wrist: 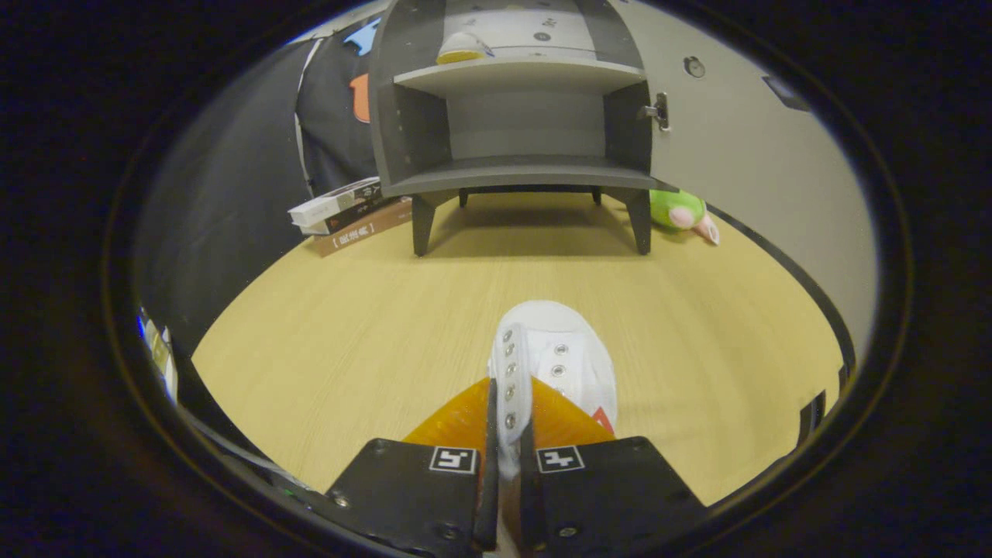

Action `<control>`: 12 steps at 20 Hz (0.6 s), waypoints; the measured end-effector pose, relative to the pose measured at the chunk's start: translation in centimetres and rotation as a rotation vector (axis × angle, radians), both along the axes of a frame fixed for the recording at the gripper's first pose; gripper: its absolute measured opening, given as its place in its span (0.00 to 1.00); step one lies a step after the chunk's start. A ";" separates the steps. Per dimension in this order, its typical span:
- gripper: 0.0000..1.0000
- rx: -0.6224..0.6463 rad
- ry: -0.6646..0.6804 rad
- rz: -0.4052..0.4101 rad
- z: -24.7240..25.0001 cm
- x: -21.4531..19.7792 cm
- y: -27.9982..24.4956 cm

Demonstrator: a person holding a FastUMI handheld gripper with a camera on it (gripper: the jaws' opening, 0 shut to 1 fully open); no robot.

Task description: Open the shoe cabinet door, grab the shoes and put them into the shoe cabinet, then close the shoe cabinet door.

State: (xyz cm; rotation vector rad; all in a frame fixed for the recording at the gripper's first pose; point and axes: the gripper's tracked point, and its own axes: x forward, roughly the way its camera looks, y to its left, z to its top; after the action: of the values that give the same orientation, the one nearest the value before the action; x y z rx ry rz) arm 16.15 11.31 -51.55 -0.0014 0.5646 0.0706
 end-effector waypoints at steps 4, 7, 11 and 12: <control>0.10 -0.041 -0.049 0.025 3.6 -0.4 0.1; 0.10 -0.076 -0.129 0.058 8.0 -0.6 0.7; 0.10 -0.017 -0.156 0.039 13.6 0.6 0.8; 0.10 -0.015 -0.168 0.033 15.2 1.0 0.6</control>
State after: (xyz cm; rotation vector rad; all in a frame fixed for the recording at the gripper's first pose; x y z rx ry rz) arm 17.19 11.88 -36.35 -0.0308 0.3974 0.0973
